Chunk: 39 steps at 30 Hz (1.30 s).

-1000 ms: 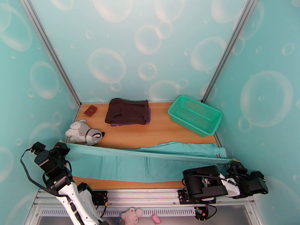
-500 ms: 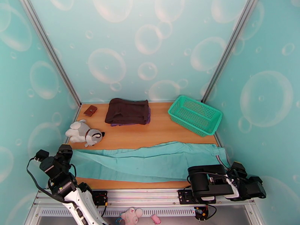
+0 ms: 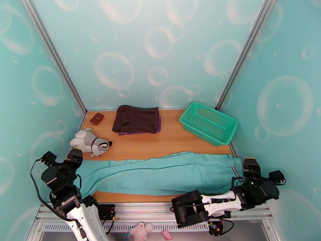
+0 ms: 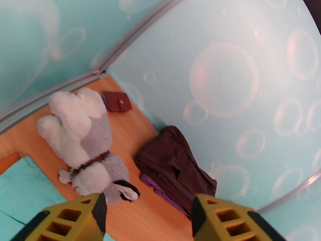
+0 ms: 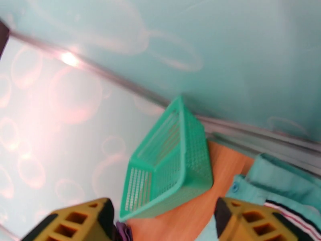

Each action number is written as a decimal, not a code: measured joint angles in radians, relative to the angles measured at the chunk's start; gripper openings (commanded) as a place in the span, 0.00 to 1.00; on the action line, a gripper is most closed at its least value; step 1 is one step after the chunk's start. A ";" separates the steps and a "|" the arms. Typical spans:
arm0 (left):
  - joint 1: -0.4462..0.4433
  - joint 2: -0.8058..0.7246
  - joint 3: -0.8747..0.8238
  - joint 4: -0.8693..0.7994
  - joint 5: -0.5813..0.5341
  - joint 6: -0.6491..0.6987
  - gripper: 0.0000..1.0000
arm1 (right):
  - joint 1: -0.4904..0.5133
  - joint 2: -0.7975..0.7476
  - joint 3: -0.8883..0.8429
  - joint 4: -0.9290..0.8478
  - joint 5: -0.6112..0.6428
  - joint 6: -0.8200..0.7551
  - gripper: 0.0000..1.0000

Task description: Fold and stack the trousers

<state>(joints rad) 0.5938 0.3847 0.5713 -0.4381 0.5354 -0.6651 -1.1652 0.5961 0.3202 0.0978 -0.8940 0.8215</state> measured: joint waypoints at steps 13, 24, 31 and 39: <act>-1.180 0.498 0.045 0.046 -0.449 0.016 0.63 | 1.245 0.347 0.174 -0.296 0.480 -0.168 0.65; -1.380 0.961 0.102 0.098 -0.652 0.067 0.65 | 1.360 0.636 0.157 -0.332 0.653 -0.189 0.64; -1.378 1.191 0.231 0.155 -0.585 0.150 0.65 | 1.371 0.788 0.272 -0.351 0.697 -0.215 0.65; -1.279 1.269 0.257 0.212 -0.597 0.151 0.64 | 1.338 0.885 0.356 -0.326 0.731 -0.218 0.66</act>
<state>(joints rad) -0.6849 1.6535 0.8280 -0.2256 -0.0616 -0.5137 0.1726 1.4811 0.6765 -0.2279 -0.1631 0.6037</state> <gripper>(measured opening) 0.642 0.653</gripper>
